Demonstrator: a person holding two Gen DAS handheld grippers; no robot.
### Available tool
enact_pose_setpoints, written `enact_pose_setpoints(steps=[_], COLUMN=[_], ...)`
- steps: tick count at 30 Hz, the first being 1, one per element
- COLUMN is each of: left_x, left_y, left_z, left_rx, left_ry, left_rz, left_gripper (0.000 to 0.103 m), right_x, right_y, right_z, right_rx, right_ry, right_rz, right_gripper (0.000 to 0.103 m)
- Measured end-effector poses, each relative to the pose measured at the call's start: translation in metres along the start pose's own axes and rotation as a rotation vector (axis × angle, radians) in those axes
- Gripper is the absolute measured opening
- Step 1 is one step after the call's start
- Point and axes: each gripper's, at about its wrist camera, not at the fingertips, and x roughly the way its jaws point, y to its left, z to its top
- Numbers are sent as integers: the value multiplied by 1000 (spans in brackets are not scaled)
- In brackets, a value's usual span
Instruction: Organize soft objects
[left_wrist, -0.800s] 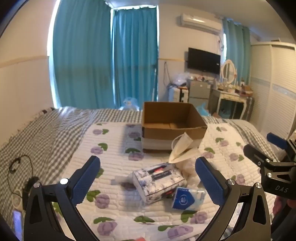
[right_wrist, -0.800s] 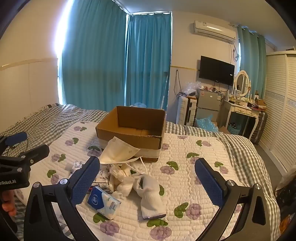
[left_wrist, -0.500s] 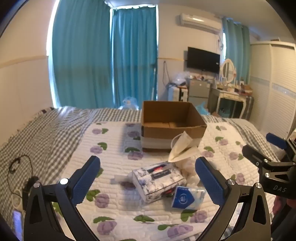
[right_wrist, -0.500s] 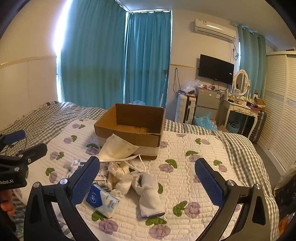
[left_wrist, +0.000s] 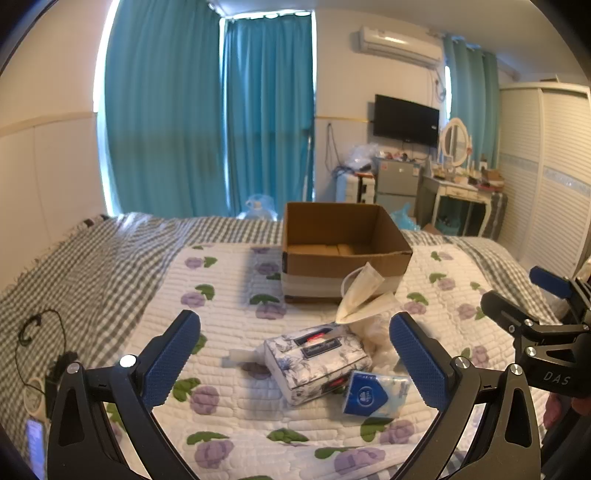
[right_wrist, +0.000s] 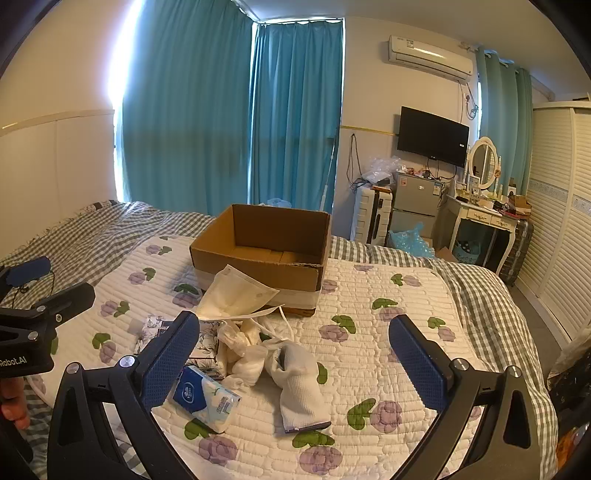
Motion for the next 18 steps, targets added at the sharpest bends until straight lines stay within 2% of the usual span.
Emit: enact_pose_setpoints(steps=[18], left_x=[-1], left_y=[0], left_z=[1], left_rx=[4], left_ry=[-2], left_rz=[0], left_gripper=[103], right_x=[0], right_y=[0], right_z=[1], right_rx=[4], right_ry=[2], right_rz=[5], right_gripper=[103])
